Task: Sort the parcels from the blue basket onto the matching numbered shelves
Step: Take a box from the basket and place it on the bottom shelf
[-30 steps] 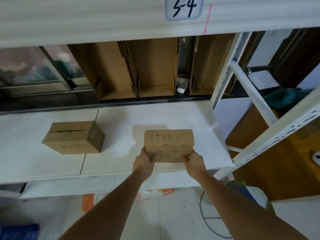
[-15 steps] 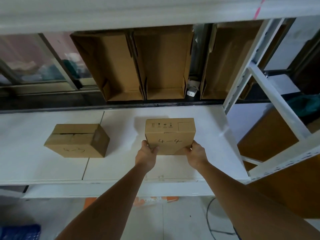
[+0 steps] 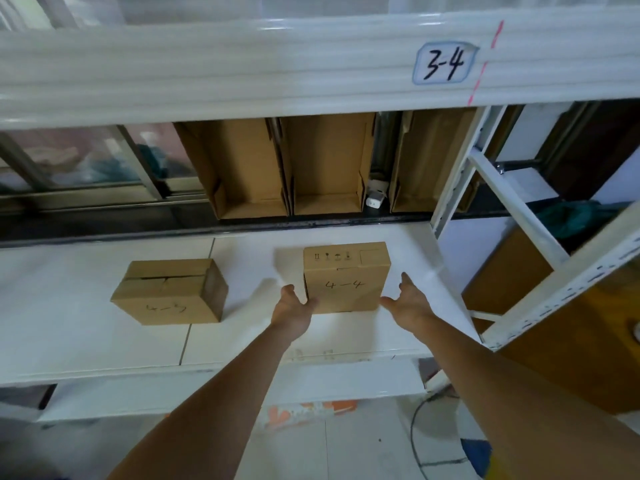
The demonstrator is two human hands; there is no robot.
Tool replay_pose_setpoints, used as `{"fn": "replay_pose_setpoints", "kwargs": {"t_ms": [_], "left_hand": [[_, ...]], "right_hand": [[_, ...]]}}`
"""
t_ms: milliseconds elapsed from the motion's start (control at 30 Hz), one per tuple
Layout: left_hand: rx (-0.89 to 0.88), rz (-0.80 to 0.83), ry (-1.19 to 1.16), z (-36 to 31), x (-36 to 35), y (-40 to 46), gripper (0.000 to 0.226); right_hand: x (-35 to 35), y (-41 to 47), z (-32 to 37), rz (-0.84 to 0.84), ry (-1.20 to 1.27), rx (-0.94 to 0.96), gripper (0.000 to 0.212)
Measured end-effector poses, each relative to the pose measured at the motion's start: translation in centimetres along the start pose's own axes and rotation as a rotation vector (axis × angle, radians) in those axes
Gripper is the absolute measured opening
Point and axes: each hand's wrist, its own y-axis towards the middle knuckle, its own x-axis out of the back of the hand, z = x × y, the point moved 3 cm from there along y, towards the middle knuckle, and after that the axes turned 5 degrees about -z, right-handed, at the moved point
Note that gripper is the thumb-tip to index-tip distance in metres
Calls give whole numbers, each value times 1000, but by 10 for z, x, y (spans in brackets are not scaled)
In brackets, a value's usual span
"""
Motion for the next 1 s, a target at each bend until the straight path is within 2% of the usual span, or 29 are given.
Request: {"fn": "replay_pose_setpoints", "kwargs": {"t_ms": [300, 500, 633, 700, 900, 1000], "left_hand": [[-110, 121, 142, 0, 82, -87, 78], [-302, 212, 529, -6, 140, -166, 82], [-483, 116, 908, -3, 161, -233, 84], [-543, 85, 1013, 4, 162, -263, 85], [-528, 22, 967, 11, 157, -327, 87], [-578, -48, 1010, 1, 156, -356, 83]], "right_hand": [[59, -133, 1, -40, -317, 75, 72], [87, -238, 4, -7, -547, 128, 72], [102, -291, 3, 5, -663, 217, 74], [107, -312, -3, 8, -698, 250, 76], [132, -362, -23, -7, -713, 331, 68], [147, -384, -32, -19, -740, 322, 70]]}}
